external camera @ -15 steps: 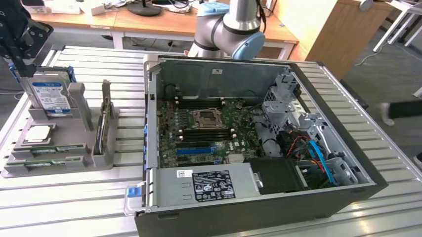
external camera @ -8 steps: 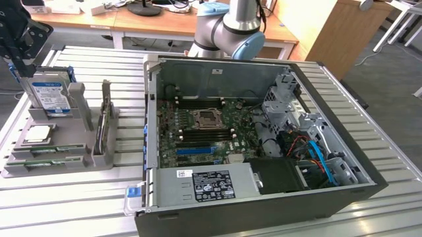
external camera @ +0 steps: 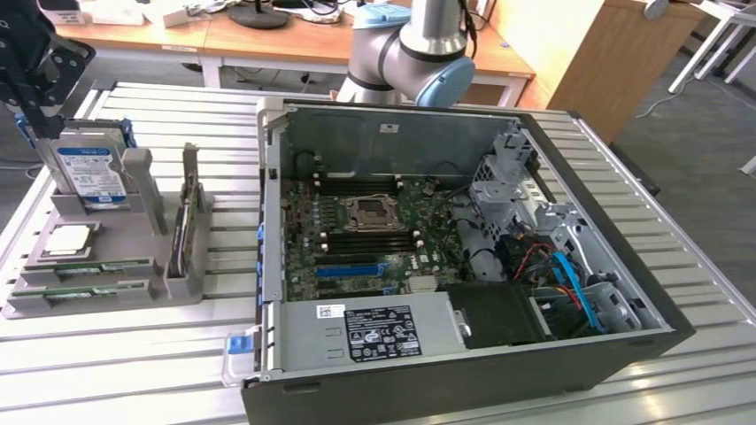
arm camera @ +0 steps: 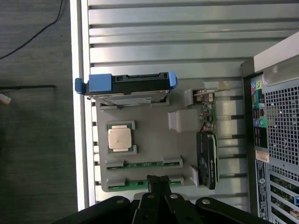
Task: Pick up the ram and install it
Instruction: 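Pick up the ram and move it above insertion slot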
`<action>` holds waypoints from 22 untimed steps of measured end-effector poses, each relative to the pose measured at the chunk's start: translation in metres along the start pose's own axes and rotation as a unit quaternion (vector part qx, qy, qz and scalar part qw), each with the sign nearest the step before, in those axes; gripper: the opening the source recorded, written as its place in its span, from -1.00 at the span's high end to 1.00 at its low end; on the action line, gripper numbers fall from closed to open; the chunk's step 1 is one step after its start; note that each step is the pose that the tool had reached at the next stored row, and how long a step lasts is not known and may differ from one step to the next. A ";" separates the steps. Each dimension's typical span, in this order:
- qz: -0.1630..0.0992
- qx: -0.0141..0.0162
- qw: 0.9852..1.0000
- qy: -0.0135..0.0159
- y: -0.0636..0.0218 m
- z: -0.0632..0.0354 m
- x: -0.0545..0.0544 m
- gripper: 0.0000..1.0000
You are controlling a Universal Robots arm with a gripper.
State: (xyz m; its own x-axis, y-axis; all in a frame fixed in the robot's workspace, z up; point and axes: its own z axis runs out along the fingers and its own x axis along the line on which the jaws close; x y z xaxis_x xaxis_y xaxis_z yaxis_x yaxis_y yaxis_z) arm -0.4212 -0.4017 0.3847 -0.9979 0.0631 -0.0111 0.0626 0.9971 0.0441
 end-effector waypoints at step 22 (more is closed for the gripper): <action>-0.192 -0.002 0.981 0.008 0.0000 0.0001 0.000 0.79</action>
State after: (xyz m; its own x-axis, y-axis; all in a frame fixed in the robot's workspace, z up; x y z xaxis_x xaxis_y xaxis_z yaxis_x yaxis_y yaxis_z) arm -0.4212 -0.4017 0.3846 -0.9482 -0.3175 -0.0111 -0.3177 0.9472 0.0441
